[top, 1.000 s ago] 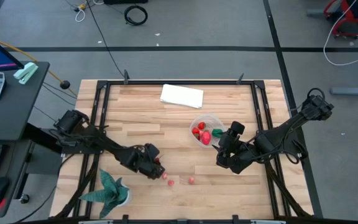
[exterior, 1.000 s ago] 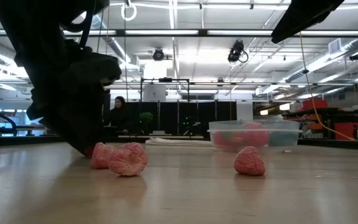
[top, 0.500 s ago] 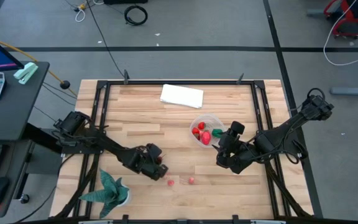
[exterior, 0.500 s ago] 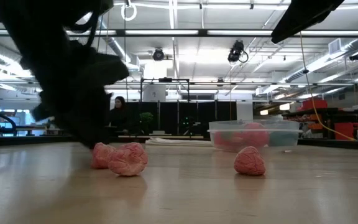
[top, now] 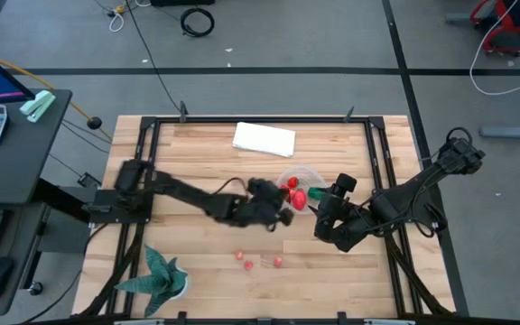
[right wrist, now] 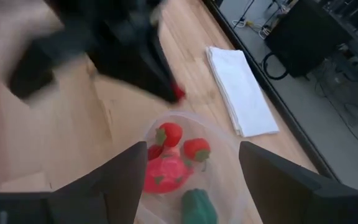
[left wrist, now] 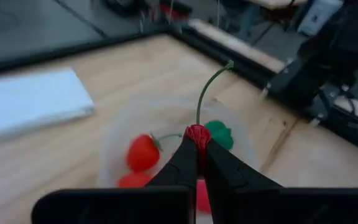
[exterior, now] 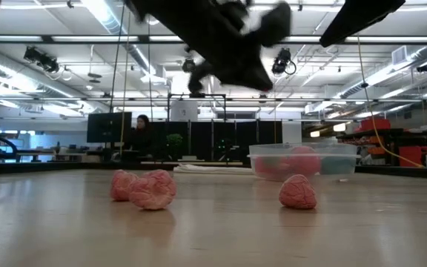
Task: Pick and placing Produce into tupperware
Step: Put the red cherry into the transparent bin, then put the bottom right pink peach into the transparent bin
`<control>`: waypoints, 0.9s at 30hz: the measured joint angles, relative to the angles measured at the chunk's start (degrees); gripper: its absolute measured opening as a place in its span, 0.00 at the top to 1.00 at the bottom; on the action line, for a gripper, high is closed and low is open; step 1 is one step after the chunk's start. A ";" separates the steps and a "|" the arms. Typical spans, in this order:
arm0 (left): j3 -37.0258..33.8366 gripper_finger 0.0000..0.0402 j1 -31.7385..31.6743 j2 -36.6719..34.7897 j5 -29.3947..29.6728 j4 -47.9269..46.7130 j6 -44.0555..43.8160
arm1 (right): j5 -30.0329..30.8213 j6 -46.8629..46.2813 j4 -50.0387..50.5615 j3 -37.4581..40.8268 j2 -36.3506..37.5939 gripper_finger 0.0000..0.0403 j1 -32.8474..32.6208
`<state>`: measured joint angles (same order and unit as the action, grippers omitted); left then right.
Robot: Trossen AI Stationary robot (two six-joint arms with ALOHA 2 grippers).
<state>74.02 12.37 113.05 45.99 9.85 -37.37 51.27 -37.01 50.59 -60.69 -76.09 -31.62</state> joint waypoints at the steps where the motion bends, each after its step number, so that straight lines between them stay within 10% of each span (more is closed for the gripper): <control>1: 1.58 0.97 -1.05 2.31 -1.98 0.11 -0.95 | 0.18 0.00 0.26 0.00 0.37 0.34 0.00; 9: 13.21 0.91 -5.32 17.17 -9.78 -0.72 -0.98 | 1.31 -4.55 0.70 0.00 6.32 0.34 -0.10; 19: 20.78 0.75 -5.52 18.65 -12.83 -7.85 9.40 | 0.85 -3.41 1.59 1.29 7.91 0.34 -0.55; 27: 33.81 0.54 -5.34 18.46 -12.61 -34.22 12.55 | 0.63 -3.76 1.76 1.36 7.82 0.34 -0.55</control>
<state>107.83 7.03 131.50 33.39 -24.38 -24.82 51.90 -40.77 52.36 -59.33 -68.27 -32.16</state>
